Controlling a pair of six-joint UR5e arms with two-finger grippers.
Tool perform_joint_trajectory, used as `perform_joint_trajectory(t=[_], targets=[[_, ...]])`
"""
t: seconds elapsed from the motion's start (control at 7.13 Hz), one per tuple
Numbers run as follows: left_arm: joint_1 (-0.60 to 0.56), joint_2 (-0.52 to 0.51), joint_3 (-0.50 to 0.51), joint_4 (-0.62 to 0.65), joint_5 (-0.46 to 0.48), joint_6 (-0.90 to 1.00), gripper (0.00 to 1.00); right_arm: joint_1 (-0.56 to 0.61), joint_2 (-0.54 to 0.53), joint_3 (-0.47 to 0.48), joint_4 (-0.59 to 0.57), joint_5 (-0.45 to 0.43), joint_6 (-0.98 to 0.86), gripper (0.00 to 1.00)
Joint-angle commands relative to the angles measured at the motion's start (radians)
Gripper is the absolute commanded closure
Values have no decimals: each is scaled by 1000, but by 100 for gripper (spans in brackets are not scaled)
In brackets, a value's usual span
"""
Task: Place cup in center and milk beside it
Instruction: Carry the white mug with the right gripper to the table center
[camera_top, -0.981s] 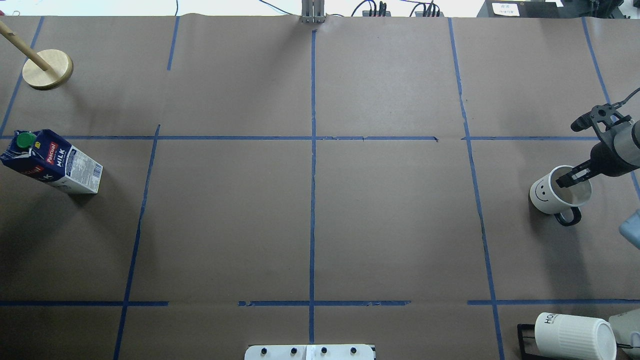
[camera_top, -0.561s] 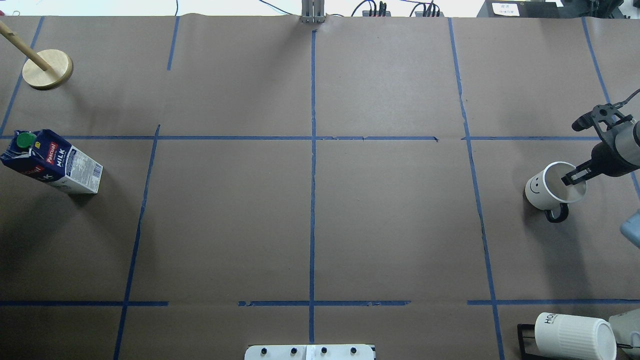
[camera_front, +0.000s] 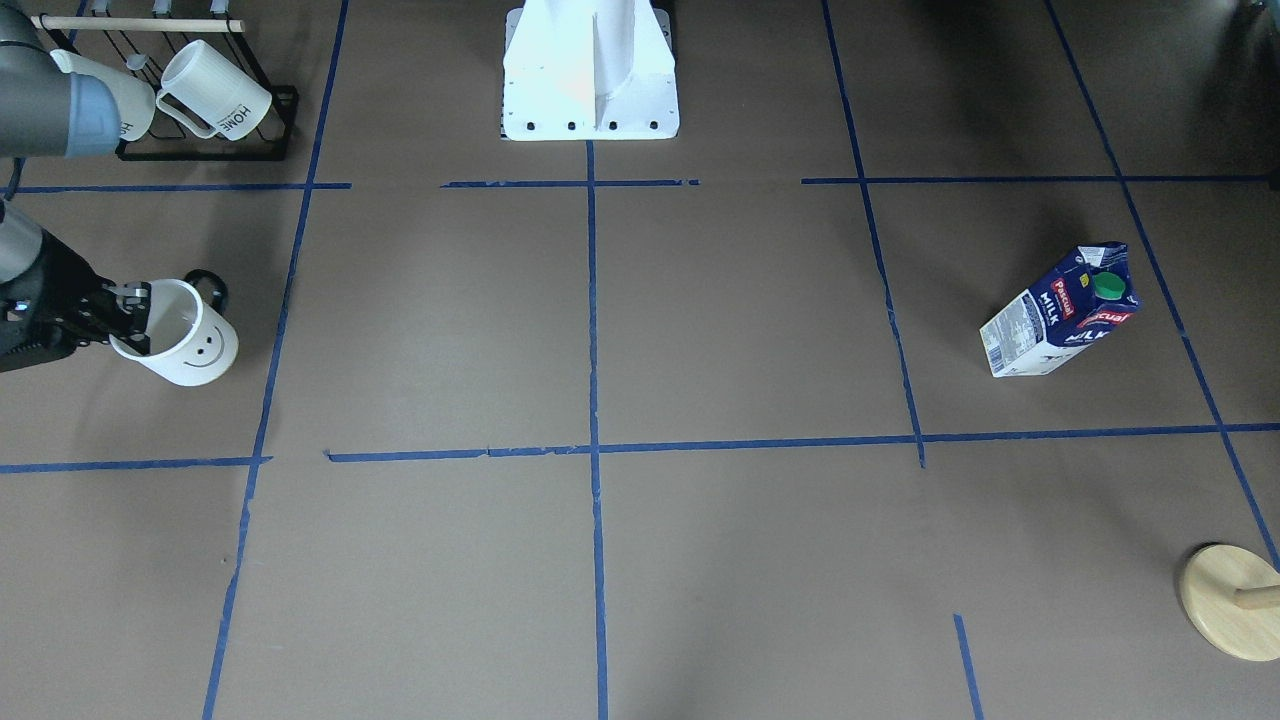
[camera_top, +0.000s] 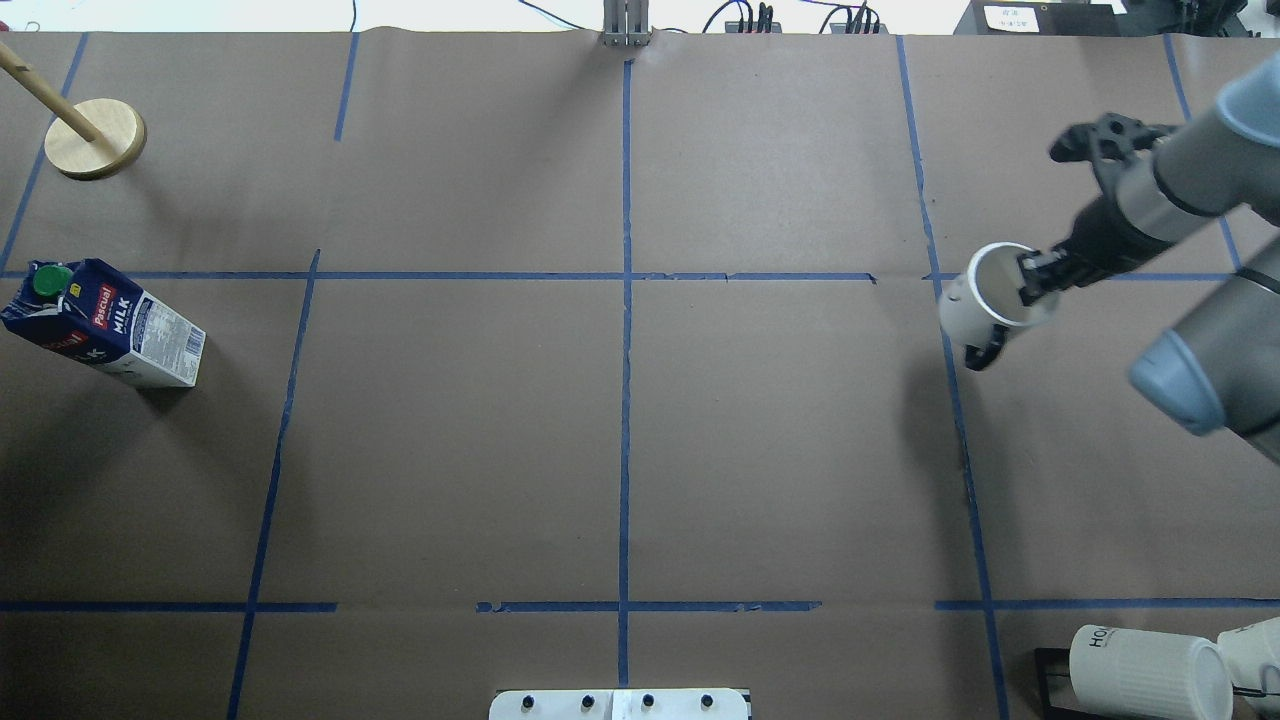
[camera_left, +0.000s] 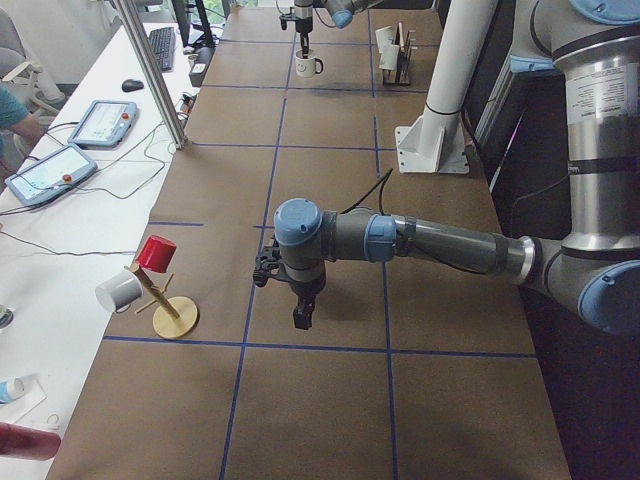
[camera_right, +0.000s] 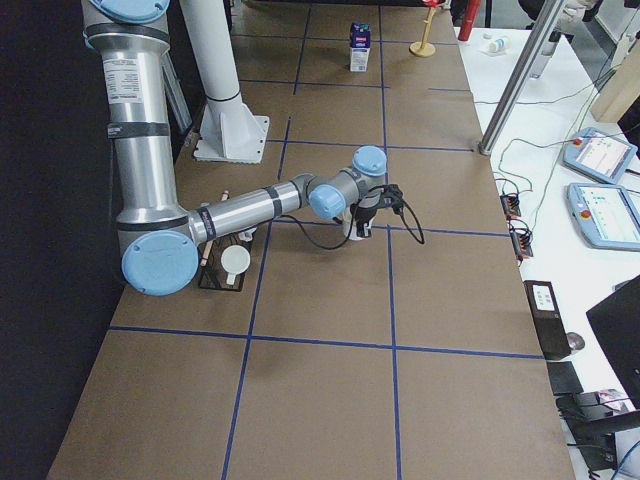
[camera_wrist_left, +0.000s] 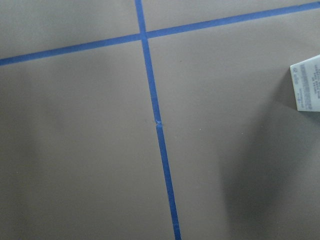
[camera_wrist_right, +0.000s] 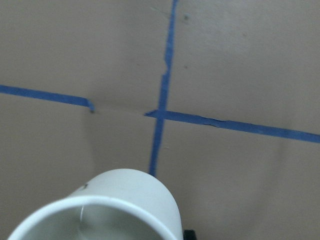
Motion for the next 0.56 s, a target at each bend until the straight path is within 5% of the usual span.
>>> perform_joint_trajectory(t=[0.0, 0.42], targets=[[3, -58, 5, -6, -1, -6, 0, -116, 195, -17, -105, -41, 50, 100], [12, -98, 11, -43, -49, -5, 0, -256, 405, -142, -127, -177, 61, 100]])
